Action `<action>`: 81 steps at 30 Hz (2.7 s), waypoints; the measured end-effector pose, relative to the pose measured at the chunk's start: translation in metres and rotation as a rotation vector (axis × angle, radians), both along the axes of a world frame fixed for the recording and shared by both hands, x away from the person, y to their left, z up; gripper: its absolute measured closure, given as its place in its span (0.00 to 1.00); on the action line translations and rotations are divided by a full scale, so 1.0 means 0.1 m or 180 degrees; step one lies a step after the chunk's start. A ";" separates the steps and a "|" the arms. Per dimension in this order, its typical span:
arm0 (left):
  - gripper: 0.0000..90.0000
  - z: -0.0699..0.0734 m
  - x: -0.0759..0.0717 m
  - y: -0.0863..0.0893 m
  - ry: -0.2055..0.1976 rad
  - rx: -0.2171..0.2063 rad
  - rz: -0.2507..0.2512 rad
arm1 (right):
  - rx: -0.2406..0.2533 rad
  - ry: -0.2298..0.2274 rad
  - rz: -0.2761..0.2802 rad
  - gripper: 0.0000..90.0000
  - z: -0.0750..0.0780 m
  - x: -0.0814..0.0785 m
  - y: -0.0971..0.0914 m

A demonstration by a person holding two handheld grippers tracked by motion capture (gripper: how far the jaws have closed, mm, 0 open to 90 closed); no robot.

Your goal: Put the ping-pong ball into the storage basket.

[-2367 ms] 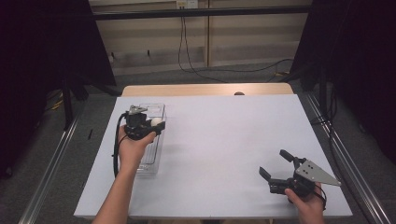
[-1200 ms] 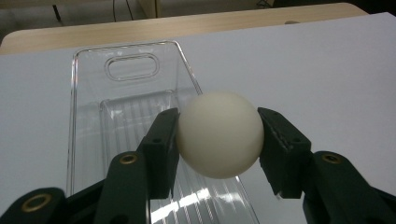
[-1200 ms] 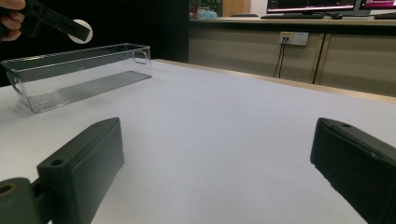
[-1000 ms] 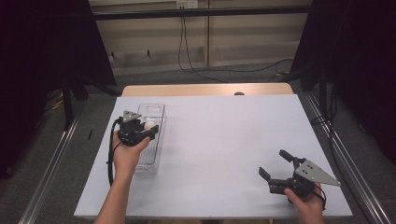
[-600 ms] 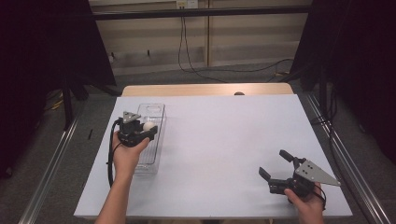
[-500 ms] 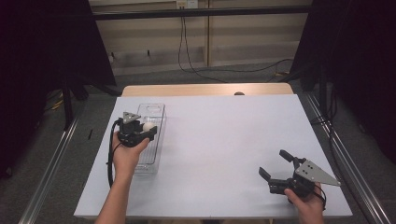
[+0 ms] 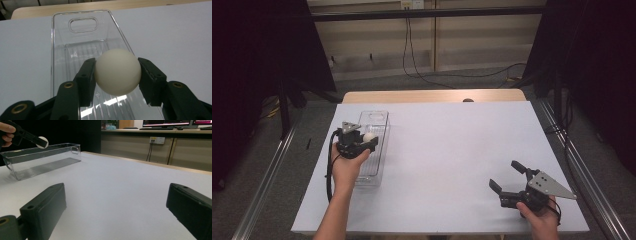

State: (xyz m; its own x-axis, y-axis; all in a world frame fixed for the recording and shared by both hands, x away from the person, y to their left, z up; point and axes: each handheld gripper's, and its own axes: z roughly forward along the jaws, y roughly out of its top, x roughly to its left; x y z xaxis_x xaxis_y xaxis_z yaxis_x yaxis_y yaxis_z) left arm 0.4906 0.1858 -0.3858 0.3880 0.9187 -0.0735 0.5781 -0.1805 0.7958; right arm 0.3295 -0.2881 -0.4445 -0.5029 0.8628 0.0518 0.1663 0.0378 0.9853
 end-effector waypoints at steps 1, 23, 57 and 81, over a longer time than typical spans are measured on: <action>0.57 0.00 0.00 0.00 0.0007 -0.0001 0.0001 | -0.0021 0.0002 0.0022 0.02 0.00 0.00 0.00; 0.53 -0.07 0.04 0.04 0.0094 0.0056 0.0061 | -0.0019 -0.0015 0.0004 0.02 0.00 -0.02 -0.01; 0.13 0.00 -0.21 0.12 -0.0308 -0.0176 0.0098 | -0.0027 -0.0030 -0.0001 0.02 0.00 -0.02 -0.01; 0.04 -0.06 -0.45 0.25 -0.0613 -0.0398 -0.0129 | -0.0004 -0.0017 -0.0004 0.02 0.01 -0.02 0.00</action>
